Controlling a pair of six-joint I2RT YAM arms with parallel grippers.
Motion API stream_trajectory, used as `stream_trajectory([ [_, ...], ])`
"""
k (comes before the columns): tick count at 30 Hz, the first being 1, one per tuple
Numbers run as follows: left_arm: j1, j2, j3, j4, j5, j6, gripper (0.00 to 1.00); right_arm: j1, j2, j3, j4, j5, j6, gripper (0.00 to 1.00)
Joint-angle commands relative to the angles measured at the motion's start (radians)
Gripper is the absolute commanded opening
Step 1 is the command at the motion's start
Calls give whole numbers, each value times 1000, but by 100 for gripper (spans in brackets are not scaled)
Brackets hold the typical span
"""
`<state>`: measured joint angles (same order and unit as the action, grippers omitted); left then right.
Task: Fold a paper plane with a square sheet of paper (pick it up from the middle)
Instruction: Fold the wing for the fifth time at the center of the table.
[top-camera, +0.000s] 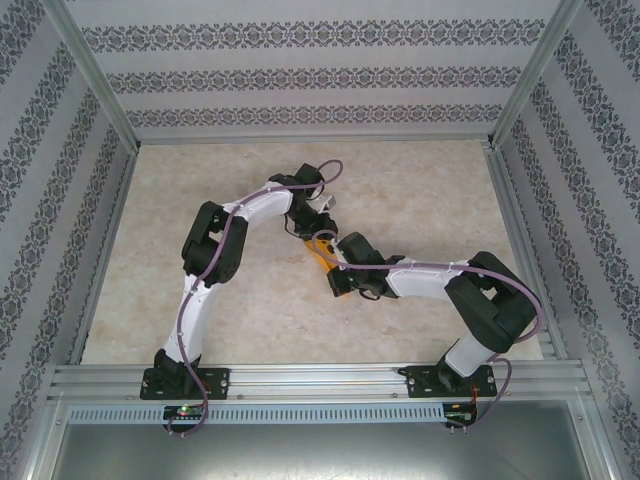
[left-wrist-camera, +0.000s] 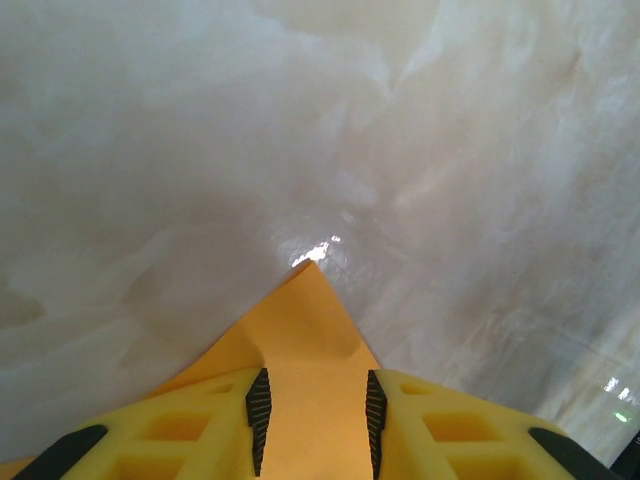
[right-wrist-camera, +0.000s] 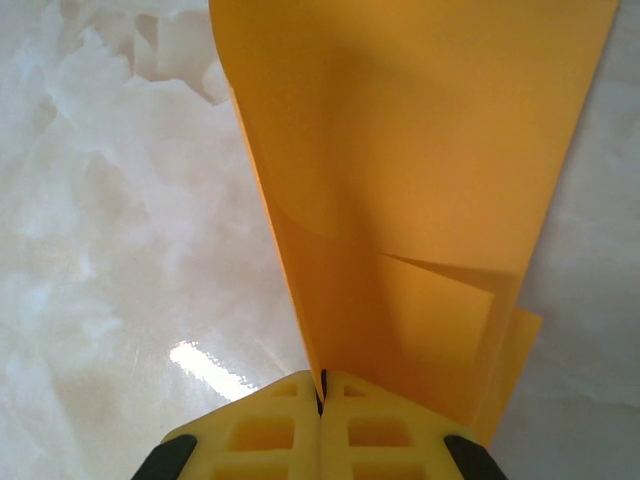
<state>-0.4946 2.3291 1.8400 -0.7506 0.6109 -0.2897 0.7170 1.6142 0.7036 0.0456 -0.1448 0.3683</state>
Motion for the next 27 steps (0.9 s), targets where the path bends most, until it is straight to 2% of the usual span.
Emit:
stream_trajectory([
  [1, -16, 45, 29, -86, -40, 40, 36, -25, -21, 7, 2, -37, 6, 0],
  [13, -16, 78, 64, -109, -16, 62, 36, -119, 9, -1, 19, -198, 21, 0],
  [27, -24, 105, 80, -130, -1, 98, 36, -175, 31, 39, -34, -237, -22, 4],
])
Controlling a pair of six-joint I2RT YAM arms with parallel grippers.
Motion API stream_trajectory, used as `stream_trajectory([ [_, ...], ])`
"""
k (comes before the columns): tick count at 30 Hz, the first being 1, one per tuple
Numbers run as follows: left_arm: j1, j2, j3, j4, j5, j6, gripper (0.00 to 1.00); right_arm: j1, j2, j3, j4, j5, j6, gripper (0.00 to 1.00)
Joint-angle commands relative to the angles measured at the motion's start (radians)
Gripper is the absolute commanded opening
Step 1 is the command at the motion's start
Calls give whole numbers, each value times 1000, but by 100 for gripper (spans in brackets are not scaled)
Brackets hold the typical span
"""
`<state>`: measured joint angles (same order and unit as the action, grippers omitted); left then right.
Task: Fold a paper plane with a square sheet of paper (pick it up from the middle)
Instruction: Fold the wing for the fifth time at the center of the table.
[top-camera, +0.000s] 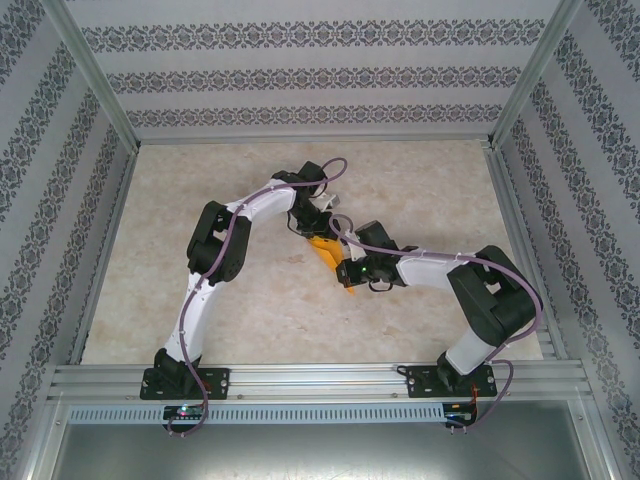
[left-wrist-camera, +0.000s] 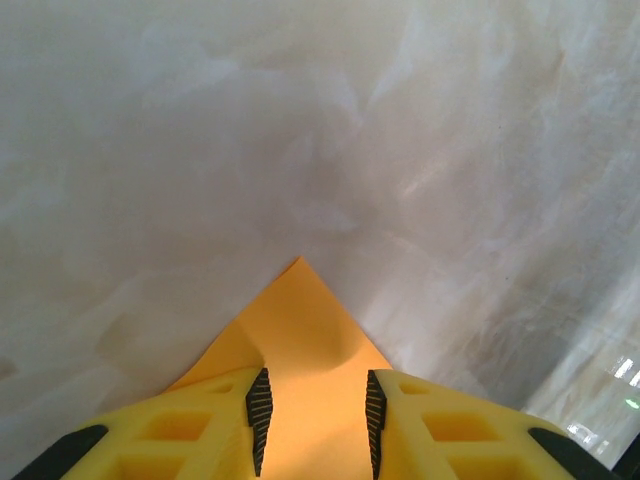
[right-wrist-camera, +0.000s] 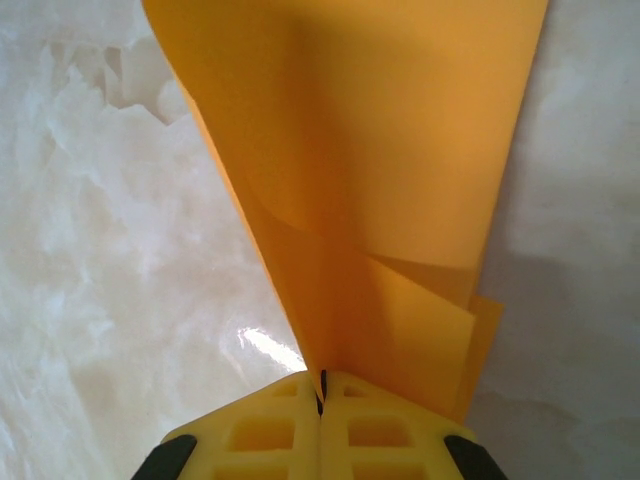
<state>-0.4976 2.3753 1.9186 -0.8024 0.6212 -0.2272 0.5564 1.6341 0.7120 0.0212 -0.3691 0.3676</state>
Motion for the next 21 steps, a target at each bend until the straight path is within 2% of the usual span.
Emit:
stream_trajectory([
  [1, -22, 62, 1, -79, -11, 37, 36, -16, 9, 33, -13, -13, -23, 5],
  [13, -22, 71, -2, -85, -8, 55, 35, -33, -14, 53, -51, -3, -48, 13],
  [17, -23, 74, -3, -89, -12, 61, 35, -36, -32, 53, -68, 6, -54, 20],
  [21, -23, 79, -2, -87, -11, 61, 35, -39, -41, 50, -80, 5, -60, 20],
])
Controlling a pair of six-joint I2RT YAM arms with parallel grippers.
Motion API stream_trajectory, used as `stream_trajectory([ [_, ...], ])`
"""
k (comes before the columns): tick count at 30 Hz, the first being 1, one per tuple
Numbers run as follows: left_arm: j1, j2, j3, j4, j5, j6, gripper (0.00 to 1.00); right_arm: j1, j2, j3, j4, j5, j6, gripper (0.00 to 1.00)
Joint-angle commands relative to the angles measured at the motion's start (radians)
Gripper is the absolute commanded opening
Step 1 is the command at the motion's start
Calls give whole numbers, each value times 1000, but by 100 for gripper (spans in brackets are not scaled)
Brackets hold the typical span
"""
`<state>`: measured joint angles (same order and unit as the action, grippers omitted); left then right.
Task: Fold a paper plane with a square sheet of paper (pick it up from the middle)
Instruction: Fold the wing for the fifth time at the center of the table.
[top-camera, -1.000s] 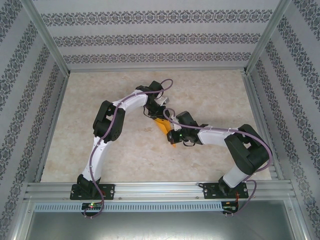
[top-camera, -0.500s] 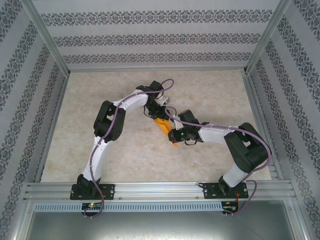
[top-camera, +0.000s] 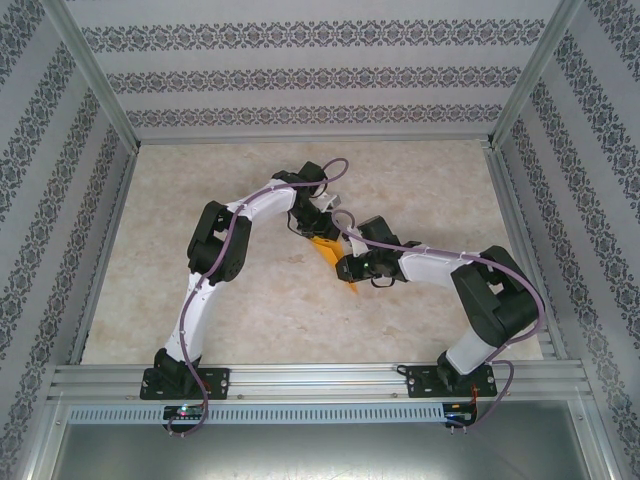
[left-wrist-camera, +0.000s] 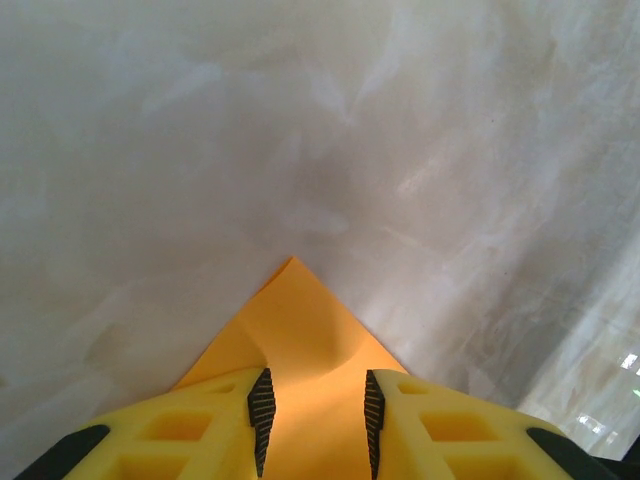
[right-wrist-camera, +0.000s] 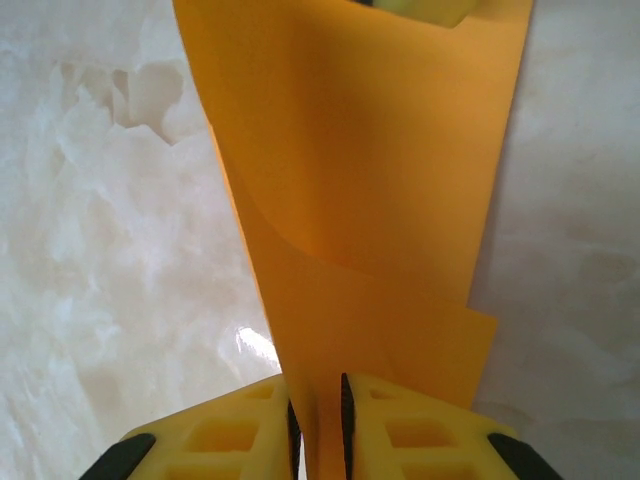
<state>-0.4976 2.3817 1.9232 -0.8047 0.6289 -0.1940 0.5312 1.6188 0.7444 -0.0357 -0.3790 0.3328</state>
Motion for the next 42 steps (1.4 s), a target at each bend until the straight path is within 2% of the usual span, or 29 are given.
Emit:
stream_trajectory([
  [1, -22, 73, -6, -85, -17, 28, 35, -14, -26, 17, -27, 16, -27, 20],
  [9, -23, 73, 0, -95, -15, 37, 35, -25, -31, 22, -32, 0, -35, 15],
  [42, -23, 93, 28, -124, -11, 52, 35, -71, -71, -28, 12, -115, -14, 19],
])
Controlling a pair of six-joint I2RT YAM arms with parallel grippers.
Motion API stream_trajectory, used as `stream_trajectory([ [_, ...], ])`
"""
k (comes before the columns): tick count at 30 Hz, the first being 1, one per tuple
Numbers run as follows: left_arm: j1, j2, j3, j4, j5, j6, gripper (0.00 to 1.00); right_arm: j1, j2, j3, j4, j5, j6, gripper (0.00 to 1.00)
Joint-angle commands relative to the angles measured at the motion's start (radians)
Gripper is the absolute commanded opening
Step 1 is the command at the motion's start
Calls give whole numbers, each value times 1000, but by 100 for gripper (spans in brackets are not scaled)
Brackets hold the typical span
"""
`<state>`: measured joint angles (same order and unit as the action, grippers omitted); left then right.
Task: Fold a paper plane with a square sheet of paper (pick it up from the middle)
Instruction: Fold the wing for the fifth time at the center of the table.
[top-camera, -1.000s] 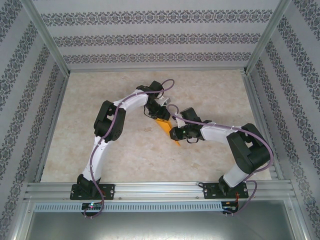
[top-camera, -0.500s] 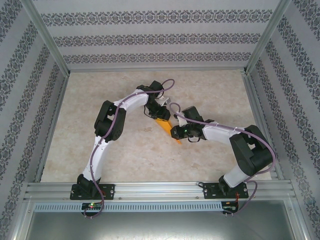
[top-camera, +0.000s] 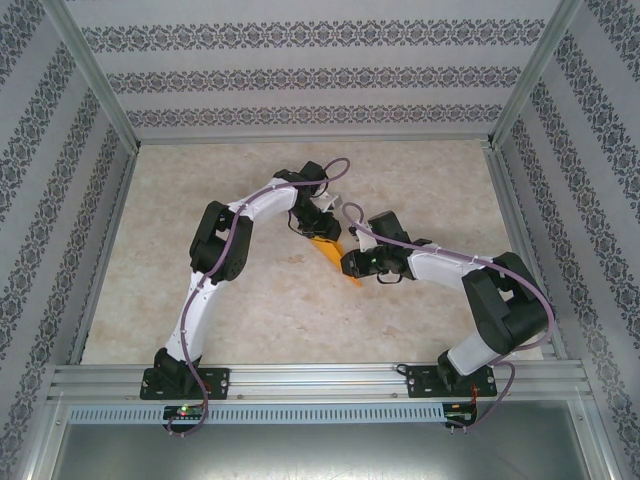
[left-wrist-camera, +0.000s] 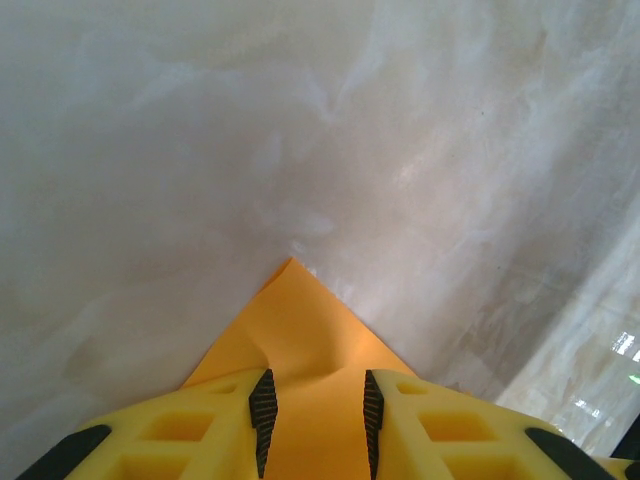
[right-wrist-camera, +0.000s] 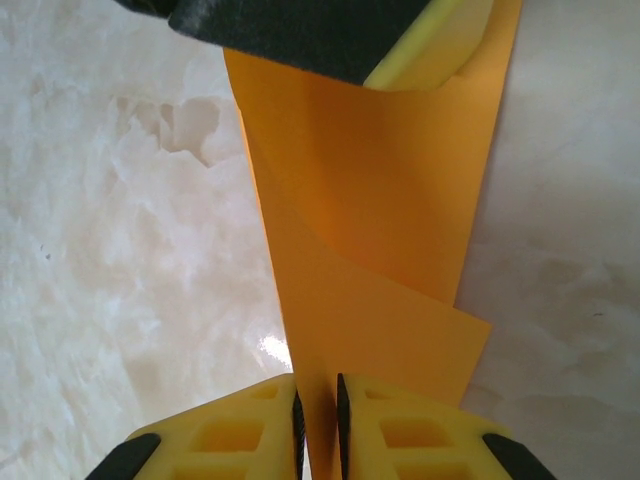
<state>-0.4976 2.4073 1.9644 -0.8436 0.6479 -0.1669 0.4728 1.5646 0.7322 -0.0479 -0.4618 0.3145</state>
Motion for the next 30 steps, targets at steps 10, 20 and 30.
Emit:
stream_trajectory([
  [10, -23, 69, -12, -85, -27, 26, 35, -17, -8, -31, 54, -57, 18, 20],
  [20, -23, 70, -13, -87, -24, 27, 35, -26, -17, -43, 79, -79, 37, 22],
  [30, -23, 70, -11, -89, -21, 30, 35, -42, -14, -50, 115, -104, 61, 20],
])
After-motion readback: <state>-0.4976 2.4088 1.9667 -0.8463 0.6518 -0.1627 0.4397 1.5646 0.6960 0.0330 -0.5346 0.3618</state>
